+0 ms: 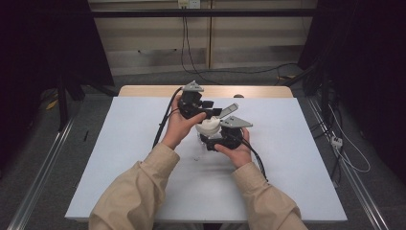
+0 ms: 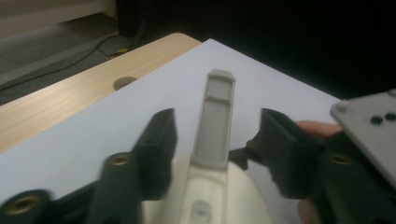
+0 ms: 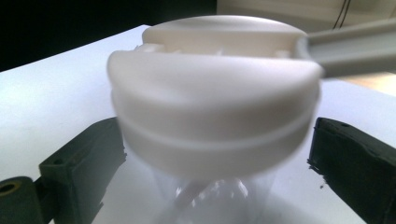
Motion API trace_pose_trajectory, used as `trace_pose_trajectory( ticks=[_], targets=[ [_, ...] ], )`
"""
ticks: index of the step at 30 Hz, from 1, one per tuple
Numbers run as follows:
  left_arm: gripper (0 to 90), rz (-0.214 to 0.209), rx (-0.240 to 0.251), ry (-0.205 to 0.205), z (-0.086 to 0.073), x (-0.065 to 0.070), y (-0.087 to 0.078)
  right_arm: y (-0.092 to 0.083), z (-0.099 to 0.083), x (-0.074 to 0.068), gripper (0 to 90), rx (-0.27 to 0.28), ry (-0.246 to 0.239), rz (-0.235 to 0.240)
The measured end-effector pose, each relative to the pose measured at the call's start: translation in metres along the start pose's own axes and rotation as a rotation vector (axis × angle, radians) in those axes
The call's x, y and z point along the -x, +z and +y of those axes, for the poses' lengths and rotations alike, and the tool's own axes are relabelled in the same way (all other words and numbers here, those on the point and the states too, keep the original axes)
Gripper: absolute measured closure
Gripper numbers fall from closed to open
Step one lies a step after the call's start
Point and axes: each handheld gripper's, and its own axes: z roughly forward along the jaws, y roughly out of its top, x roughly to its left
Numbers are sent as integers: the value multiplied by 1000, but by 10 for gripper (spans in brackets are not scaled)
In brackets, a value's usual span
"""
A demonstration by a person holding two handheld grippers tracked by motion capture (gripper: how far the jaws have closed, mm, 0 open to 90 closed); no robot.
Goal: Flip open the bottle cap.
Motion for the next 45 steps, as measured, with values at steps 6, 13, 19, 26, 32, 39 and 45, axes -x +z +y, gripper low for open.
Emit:
trace_pose_trajectory(
  ticks=[6,13,19,26,32,39,45],
  targets=[
    [238,17,-28,-6,-21,1,-24,-27,-8,4,37,-12,1,7],
    [159,27,-34,-29,-55,1,-45,-59,-18,4,51,-29,-11,13],
    [120,50,-45,-36,-83,-1,-66,-79,-26,2,52,-27,-9,29],
    [110,74,-37,-73,-113,-8,-96,-103,-40,6,54,-31,0,21],
    [100,89,-25,-87,-133,-11,-117,-119,-51,12,56,-36,13,10],
    [93,98,-19,-110,-151,-9,-131,-138,-57,17,60,-33,11,-7],
    [93,125,-18,-111,-164,-11,-143,-149,-62,22,62,-37,15,-20]
  ],
)
